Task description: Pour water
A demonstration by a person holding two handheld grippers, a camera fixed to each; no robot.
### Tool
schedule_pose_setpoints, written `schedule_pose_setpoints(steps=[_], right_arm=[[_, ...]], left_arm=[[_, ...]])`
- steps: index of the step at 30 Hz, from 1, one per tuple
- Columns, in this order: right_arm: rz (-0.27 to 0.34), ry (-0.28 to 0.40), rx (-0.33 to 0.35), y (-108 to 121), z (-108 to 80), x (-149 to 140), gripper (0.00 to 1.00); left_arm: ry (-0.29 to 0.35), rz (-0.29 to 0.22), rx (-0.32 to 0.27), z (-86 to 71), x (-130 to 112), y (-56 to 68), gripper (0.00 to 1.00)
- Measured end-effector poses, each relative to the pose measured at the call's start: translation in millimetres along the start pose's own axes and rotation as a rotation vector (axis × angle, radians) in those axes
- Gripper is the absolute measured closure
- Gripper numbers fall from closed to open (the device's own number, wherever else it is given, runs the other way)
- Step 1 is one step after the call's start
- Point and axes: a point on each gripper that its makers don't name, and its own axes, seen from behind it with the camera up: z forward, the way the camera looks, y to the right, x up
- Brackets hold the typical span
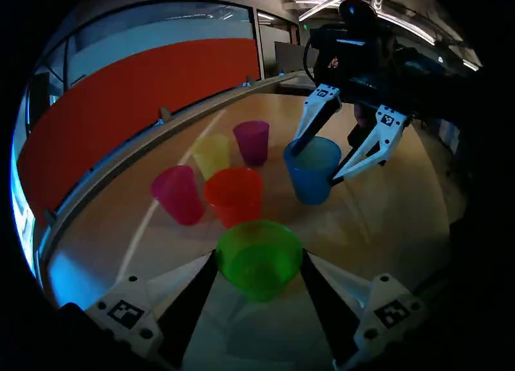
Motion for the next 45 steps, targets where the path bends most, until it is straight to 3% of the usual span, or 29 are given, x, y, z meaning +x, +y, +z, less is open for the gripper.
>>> schedule_pose_setpoints(steps=[18,45], right_arm=[[0.002,-0.022,-0.006,0.3,1.9,-12.5,0.07],[-0.001,-0.039,-0.014,-3.1,1.2,-23.2,0.04]], left_arm=[[0.000,-0.010,-0.016,1.0,-0.7,3.1,0.11],[-0.014,-0.039,-0.007,-2.8,-10.6,-2.0,0.10]])
